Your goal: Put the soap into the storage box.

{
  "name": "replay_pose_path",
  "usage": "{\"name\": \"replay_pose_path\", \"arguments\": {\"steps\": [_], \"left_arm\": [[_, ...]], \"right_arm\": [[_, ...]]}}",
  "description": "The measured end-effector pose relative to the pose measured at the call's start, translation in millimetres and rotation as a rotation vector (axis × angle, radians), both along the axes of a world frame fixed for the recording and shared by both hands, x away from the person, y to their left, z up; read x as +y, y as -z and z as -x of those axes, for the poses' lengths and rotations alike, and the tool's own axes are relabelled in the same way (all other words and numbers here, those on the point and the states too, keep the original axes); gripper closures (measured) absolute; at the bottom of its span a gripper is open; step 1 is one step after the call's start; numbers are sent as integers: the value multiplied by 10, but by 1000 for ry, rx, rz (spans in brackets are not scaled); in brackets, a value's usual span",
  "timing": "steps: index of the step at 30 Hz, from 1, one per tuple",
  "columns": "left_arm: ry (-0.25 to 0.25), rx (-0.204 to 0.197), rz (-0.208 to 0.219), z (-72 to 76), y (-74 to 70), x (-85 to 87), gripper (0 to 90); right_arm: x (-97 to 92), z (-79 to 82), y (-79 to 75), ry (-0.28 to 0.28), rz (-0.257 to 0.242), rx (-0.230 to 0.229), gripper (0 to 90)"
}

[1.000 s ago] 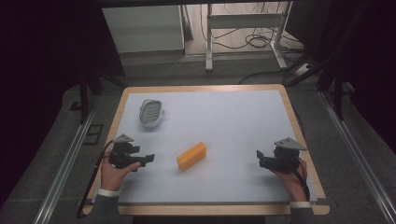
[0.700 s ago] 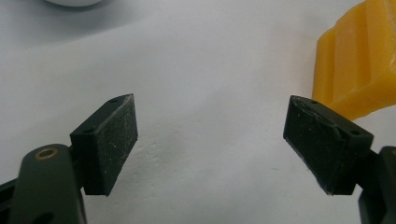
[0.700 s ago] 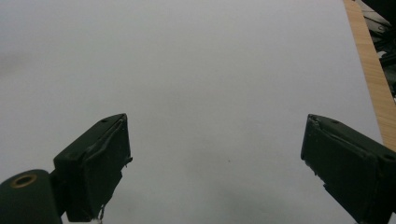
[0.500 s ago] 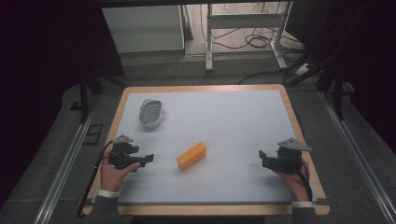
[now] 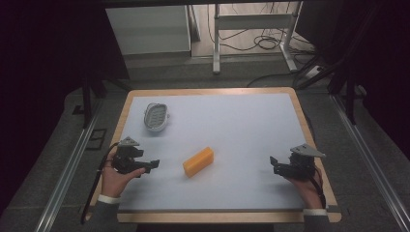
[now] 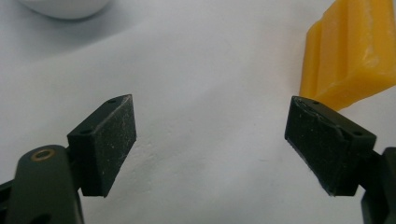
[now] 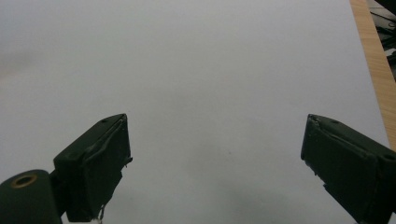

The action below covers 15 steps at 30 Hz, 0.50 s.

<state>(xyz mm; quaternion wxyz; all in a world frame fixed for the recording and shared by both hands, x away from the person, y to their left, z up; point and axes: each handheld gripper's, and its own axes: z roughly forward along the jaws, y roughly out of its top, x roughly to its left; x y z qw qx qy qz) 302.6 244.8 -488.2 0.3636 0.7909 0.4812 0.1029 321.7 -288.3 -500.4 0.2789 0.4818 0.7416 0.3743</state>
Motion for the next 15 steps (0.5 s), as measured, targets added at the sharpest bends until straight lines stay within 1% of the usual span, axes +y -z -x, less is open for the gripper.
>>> {"name": "replay_pose_path", "arguments": {"steps": [1,2,5,9,10,11,15], "left_arm": [[0,0,0,0,0,0,172],[6,-7,-6,-2,-48,-10,172],[17,-14,-11,-7,-115,-24,171],[30,-26,0,-7,-207,-42,169],[30,-26,0,-7,-207,-42,169],[36,-32,1,-9,-249,-56,169],[55,-38,-4,-15,-328,-101,168]], "right_arm": [[0,0,0,0,0,0,83],[10,1,0,-2,0,-1,83],[12,3,-1,-2,7,0,83],[-2,11,-23,12,-13,-5,83],[-2,11,-23,12,-13,-5,83],[-10,21,-42,20,-22,-5,83],[-23,27,-56,30,-25,-11,84]]}}
